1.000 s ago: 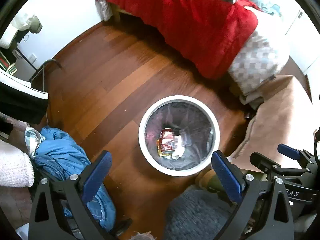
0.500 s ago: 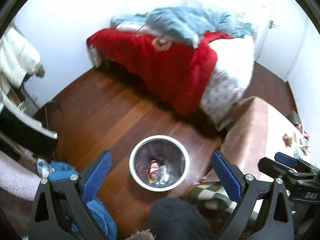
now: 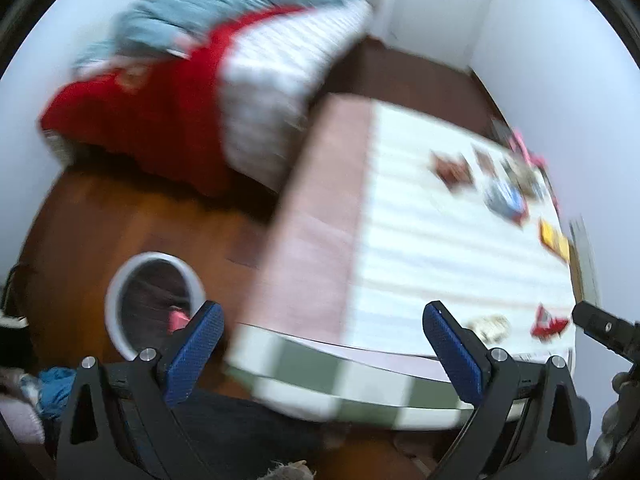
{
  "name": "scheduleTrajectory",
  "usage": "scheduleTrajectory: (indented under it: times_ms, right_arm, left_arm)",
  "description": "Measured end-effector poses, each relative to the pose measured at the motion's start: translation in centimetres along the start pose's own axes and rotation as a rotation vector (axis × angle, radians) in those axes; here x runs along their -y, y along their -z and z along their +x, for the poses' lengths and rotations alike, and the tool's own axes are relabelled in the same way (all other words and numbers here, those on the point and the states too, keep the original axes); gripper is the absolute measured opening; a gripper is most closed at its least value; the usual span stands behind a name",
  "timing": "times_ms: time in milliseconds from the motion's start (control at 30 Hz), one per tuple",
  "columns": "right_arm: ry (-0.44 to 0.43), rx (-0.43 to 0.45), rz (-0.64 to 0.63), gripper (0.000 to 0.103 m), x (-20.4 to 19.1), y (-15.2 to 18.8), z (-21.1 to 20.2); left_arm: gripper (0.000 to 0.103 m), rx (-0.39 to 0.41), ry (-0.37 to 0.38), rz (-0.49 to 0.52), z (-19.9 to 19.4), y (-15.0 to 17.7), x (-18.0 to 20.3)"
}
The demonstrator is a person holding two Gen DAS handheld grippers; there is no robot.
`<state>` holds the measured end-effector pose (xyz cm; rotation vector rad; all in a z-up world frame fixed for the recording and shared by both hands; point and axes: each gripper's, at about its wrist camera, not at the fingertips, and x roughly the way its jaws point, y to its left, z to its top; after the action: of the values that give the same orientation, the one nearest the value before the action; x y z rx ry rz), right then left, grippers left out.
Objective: Collect trash
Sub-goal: 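Move both tools back from the bin toward the table, then grasp the bread slice with the left tool while the right tool grasps the red wrapper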
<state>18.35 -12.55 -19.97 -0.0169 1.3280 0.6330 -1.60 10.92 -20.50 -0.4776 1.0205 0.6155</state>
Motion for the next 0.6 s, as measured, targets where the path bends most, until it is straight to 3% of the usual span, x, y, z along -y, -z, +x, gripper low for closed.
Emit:
scheduleTrajectory:
  times_ms: [100, 200, 267, 367, 433, 500, 533, 567, 600]
  right_arm:
    - [0.046, -0.028, 0.11, 0.101, 7.1, -0.5, 1.4]
    - [0.073, -0.049, 0.149, 0.086, 10.8, -1.2, 2.9]
    - [0.064, -0.062, 0.169, 0.086, 12.6, -1.4, 4.0]
    - [0.057, -0.065, 0.17, 0.084, 13.9, -1.8, 4.8]
    - [0.044, -0.069, 0.172, 0.081, 14.3, -1.9, 5.3]
    - [0.042, -0.081, 0.167, 0.077, 14.6, -2.6, 6.3]
    - [0.038, -0.084, 0.168, 0.076, 14.7, -2.8, 6.9]
    - [0.035, -0.09, 0.166, 0.073, 14.7, -3.0, 7.5]
    - [0.039, -0.099, 0.163, 0.069, 14.6, -3.1, 7.9]
  left_arm:
    - [0.101, -0.075, 0.047, 0.042, 3.9, 0.3, 5.4]
    - [0.101, -0.17, 0.11, 0.075, 7.7, 1.0, 10.0]
    - [0.099, -0.217, 0.146, 0.098, 9.5, 1.5, 12.3]
    - [0.079, -0.273, 0.167, 0.135, 11.6, 2.3, 14.8]
    - [0.056, -0.3, 0.166, 0.144, 12.7, 2.5, 15.8]
    - [0.053, -0.269, 0.143, 0.16, 12.6, 2.3, 16.7]
    - [0.041, -0.272, 0.138, 0.171, 12.7, 2.2, 17.2]
    - [0.039, -0.268, 0.12, 0.176, 12.7, 2.1, 17.4]
    - [0.03, -0.26, 0.117, 0.179, 12.6, 2.0, 17.7]
